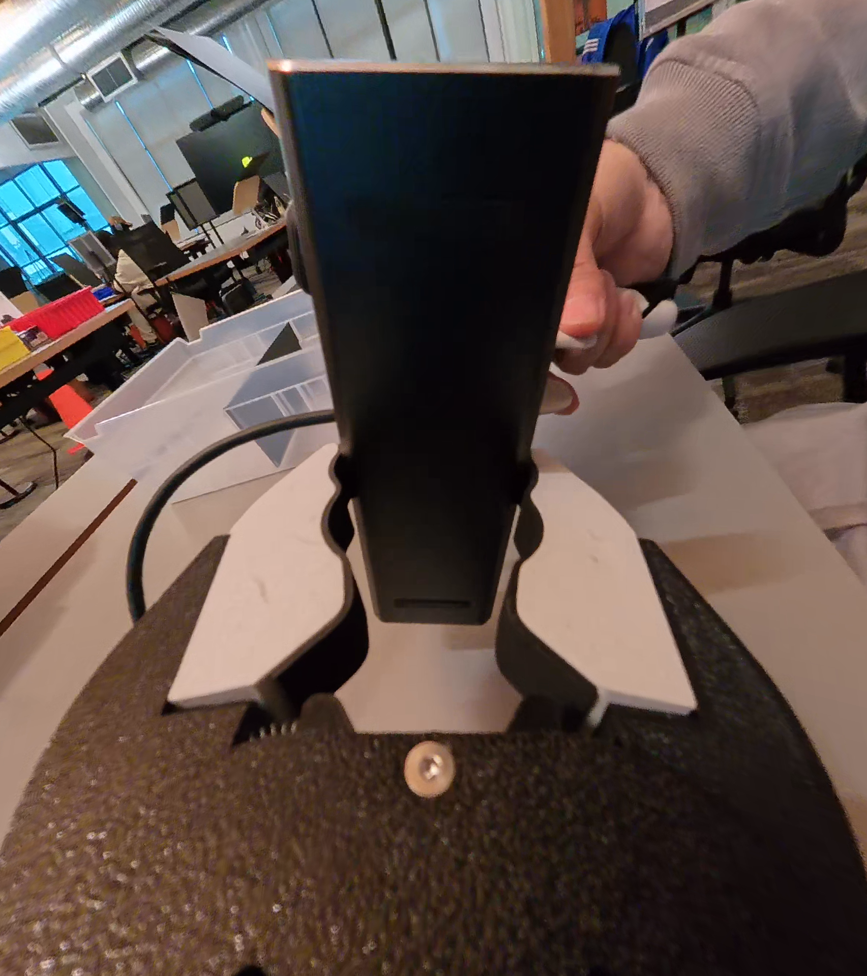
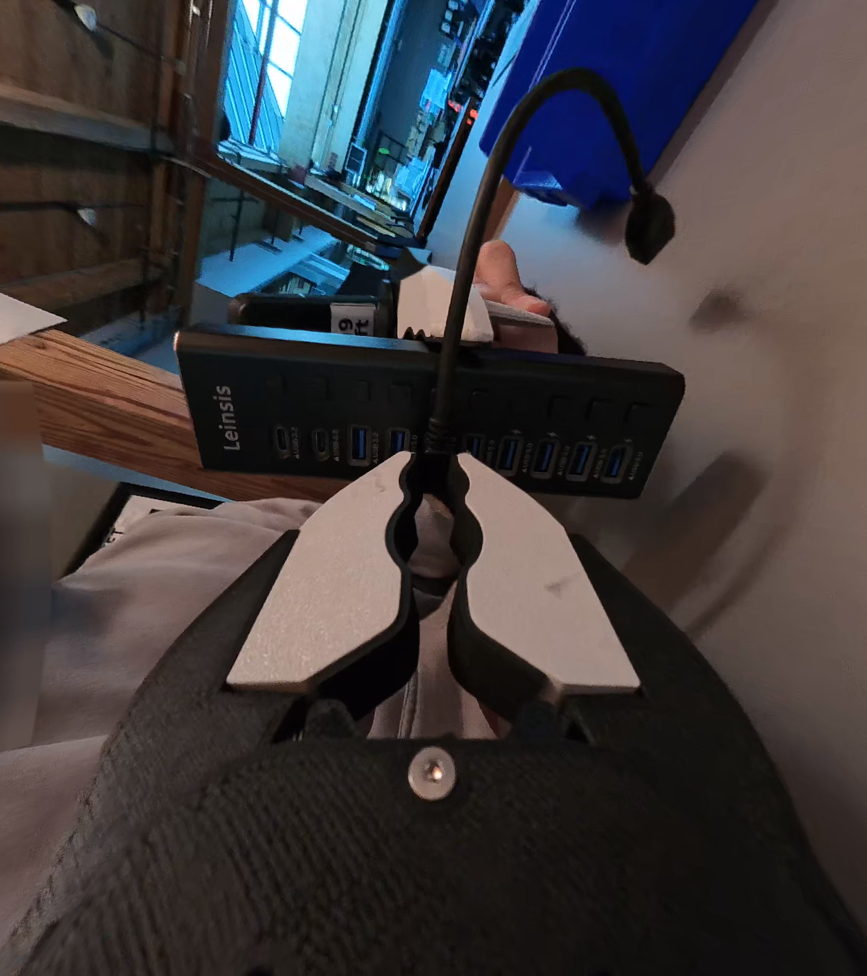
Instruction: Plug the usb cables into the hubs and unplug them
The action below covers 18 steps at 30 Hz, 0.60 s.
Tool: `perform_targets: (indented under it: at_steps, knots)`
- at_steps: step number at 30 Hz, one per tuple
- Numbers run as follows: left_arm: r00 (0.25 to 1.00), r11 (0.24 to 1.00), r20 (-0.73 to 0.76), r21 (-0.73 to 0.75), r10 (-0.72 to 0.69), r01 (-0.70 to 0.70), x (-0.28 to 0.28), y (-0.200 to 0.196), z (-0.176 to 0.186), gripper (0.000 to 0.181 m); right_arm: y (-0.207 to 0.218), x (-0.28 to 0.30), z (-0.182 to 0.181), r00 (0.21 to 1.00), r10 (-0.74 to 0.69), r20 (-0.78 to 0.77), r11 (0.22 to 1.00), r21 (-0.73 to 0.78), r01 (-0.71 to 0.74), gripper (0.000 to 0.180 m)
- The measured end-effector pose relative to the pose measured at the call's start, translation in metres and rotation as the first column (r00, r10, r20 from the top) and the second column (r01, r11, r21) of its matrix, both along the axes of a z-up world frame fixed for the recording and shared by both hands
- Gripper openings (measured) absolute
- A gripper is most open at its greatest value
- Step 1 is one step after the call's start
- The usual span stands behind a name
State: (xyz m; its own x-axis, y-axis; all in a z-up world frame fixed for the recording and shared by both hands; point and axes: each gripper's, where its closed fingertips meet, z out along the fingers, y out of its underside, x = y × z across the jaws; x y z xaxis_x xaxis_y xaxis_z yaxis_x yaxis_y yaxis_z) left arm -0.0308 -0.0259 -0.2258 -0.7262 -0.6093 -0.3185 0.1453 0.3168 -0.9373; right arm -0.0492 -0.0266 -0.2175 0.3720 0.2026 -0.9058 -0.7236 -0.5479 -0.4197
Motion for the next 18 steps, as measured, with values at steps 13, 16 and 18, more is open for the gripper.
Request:
perform_targets:
  at_steps: [13,16,18]
  knots:
    - [0.996,0.996,0.006,-0.016,0.089,-0.089,-0.002,0.039,0.004,0.061,-0.018,0.068,0.033,0.955,-0.263,-0.135,0.953,0.116,0.279,0.01]
    - [0.993,0.962,0.039,-0.254,0.111,-0.098,-0.004,0.068,0.037,0.061,-0.02,0.051,0.001,0.975,-0.178,0.136,0.984,0.034,0.175,0.01]
    - [0.992,0.964,0.068,-0.254,0.104,-0.083,-0.002,0.062,0.047,0.061,-0.012,0.03,0.013,0.973,-0.101,0.209,0.994,0.072,0.087,0.01]
